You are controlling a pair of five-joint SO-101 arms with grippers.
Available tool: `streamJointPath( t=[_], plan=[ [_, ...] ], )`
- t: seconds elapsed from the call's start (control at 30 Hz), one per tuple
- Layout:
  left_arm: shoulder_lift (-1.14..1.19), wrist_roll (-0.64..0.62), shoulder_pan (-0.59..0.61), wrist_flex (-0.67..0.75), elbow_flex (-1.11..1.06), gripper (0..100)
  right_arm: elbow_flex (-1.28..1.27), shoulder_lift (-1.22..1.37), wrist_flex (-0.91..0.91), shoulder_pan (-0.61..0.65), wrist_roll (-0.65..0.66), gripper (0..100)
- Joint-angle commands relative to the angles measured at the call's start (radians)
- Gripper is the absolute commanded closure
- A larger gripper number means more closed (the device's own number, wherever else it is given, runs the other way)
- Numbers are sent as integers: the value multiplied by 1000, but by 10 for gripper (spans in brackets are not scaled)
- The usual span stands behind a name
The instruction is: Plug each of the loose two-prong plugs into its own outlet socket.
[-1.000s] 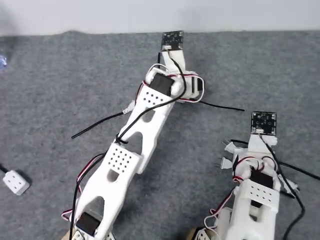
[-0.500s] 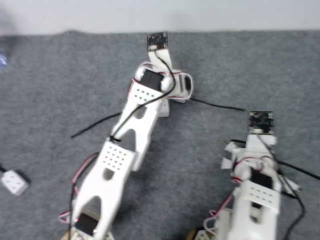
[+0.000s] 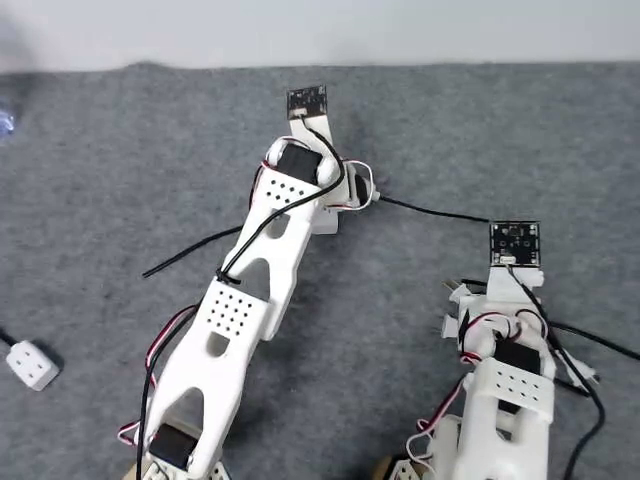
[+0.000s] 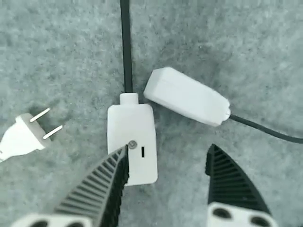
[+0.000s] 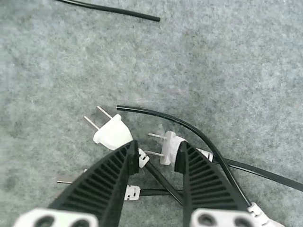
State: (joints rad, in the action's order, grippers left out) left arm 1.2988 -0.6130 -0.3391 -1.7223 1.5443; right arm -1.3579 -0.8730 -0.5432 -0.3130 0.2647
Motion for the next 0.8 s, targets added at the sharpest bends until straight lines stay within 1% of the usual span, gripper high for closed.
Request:
streamJointPath(
  t=[0.0, 0.1, 0.23, 0.27, 0.33, 0.57, 0.77],
  plan=[
    [-17, 11, -3, -35, -16, 754, 17, -5, 19, 10, 11, 872],
    [-23, 11, 3, -35, -24, 754, 17, -5, 19, 10, 11, 872],
    [-23, 12, 60, -34, -24, 754, 17, -5, 19, 10, 11, 872],
    [-23, 38, 68, -34, -21, 754, 17, -5, 19, 10, 11, 872],
    [-14, 68, 66, -34, -12, 754, 17, -5, 19, 10, 11, 872],
    [-9, 69, 66, -31, -15, 754, 17, -5, 19, 10, 11, 872],
    [40, 80, 68, -32, -35, 754, 17, -5, 19, 10, 11, 872]
  ],
)
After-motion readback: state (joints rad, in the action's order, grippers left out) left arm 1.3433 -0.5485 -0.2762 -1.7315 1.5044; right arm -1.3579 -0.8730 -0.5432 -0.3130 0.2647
